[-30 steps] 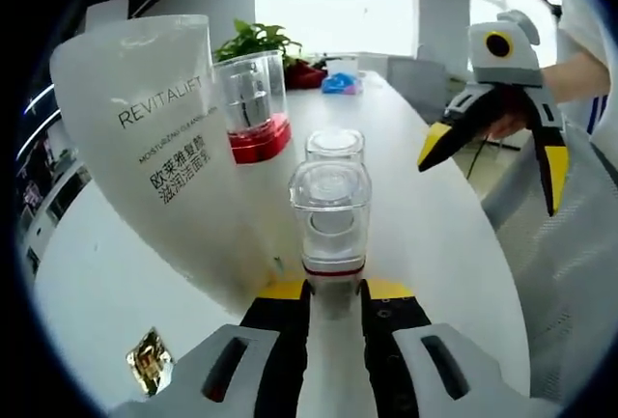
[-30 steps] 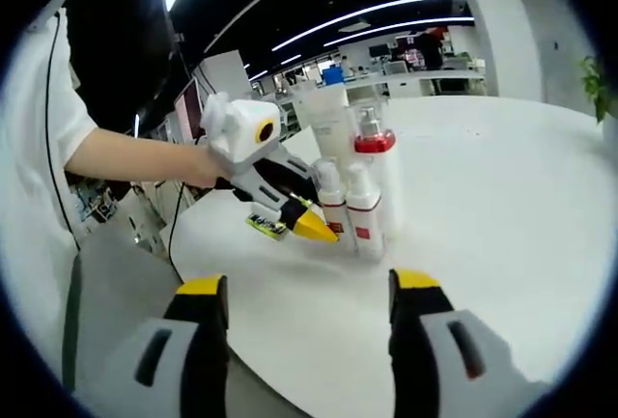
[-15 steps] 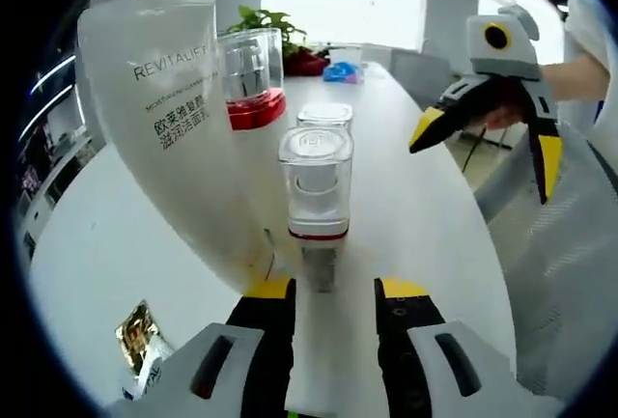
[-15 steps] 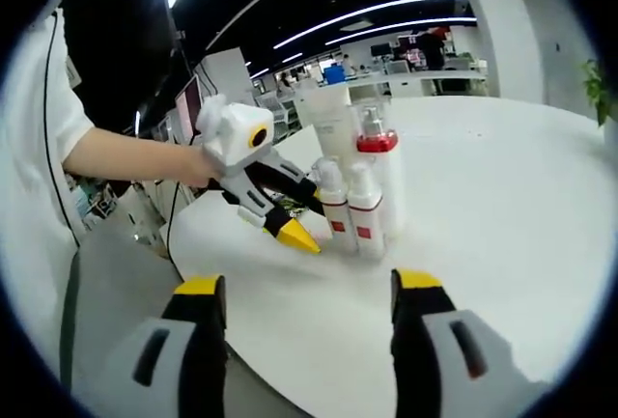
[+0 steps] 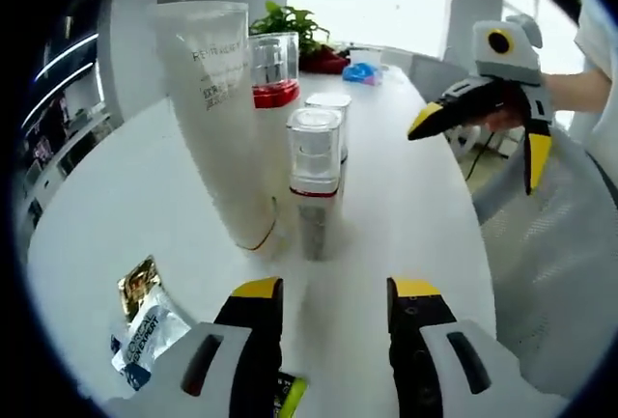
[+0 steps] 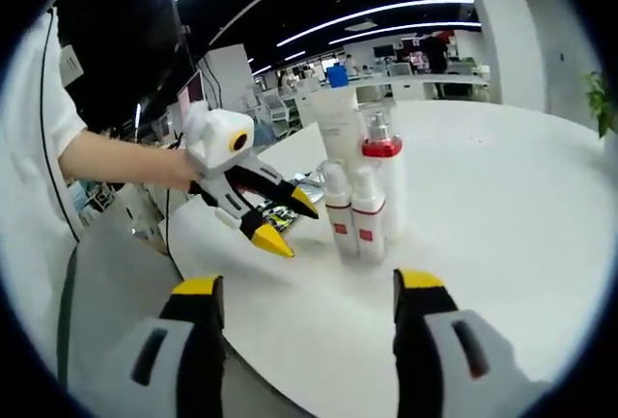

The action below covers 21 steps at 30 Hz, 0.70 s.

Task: Arrange the skincare products in the storage area until every visible bottle or jar stands upright without overlapping.

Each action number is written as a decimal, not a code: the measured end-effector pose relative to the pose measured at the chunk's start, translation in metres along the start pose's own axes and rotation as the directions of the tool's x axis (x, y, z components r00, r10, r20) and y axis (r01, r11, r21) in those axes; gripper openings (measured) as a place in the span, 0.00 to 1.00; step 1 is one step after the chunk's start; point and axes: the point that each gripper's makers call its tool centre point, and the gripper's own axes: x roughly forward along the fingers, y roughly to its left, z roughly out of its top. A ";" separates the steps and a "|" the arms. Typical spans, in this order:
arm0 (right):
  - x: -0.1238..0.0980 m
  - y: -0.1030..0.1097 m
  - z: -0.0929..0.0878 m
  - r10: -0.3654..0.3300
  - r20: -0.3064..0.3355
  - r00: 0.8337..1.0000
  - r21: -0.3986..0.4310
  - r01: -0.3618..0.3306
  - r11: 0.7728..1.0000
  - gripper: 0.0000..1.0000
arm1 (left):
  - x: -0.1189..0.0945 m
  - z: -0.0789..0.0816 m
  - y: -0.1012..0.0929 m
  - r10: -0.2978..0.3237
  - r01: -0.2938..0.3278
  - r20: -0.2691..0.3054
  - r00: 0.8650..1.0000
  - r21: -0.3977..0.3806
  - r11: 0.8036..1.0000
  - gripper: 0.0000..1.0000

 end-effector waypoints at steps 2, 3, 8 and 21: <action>0.000 0.000 0.000 -0.001 -0.001 1.000 -0.005 0.001 1.000 0.73 | -0.005 -0.002 -0.001 0.013 -0.013 0.004 1.000 -0.020 1.000 0.41; 0.000 0.001 0.001 0.001 -0.002 1.000 -0.007 -0.001 1.000 0.74 | -0.007 -0.004 -0.001 0.019 -0.018 0.002 1.000 -0.030 0.999 0.42; -0.001 0.005 0.002 0.008 -0.001 1.000 -0.021 -0.008 1.000 0.76 | -0.018 -0.011 -0.001 0.061 -0.061 -0.003 0.998 -0.073 0.995 0.47; -0.008 0.015 0.008 0.014 0.008 1.000 -0.055 -0.014 0.998 0.81 | -0.046 -0.028 -0.009 0.133 -0.135 -0.024 0.991 -0.176 0.975 0.54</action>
